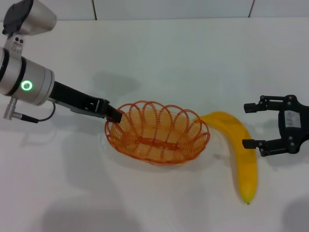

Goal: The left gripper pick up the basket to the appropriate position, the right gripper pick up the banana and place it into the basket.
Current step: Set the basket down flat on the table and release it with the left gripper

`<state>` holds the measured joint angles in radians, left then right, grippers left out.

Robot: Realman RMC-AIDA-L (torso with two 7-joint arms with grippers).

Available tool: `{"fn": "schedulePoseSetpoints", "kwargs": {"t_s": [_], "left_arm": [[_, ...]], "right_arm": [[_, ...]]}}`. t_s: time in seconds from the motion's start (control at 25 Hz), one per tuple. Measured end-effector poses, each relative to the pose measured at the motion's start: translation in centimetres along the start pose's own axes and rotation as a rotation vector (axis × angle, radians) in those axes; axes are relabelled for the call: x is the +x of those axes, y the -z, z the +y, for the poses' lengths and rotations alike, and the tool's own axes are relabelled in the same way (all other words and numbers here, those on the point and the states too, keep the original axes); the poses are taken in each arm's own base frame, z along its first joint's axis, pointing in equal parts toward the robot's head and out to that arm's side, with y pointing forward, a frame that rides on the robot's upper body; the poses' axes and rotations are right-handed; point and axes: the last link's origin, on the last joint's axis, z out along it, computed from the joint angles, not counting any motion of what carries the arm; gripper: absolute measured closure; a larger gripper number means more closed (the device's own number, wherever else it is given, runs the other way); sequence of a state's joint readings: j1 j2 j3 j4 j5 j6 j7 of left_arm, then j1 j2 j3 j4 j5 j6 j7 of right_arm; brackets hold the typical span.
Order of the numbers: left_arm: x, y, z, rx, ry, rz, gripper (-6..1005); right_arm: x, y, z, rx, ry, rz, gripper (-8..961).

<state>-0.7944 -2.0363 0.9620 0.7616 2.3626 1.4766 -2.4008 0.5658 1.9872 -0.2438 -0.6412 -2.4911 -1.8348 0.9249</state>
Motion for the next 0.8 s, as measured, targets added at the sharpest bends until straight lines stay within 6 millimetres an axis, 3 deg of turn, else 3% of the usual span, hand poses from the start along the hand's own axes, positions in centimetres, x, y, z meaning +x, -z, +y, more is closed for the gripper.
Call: {"fn": "schedulePoseSetpoints", "kwargs": {"t_s": [0.36,0.8], "left_arm": [[-0.3,-1.0,-0.7,0.049,0.073,-0.041,925],[-0.2,-2.0,-0.1,0.003,0.091,-0.033,920]], "right_arm": [[-0.1,-0.2,0.0,-0.002,0.002,-0.002,102],[-0.3,-0.5,-0.2,-0.007,0.008,-0.006,102]]}}
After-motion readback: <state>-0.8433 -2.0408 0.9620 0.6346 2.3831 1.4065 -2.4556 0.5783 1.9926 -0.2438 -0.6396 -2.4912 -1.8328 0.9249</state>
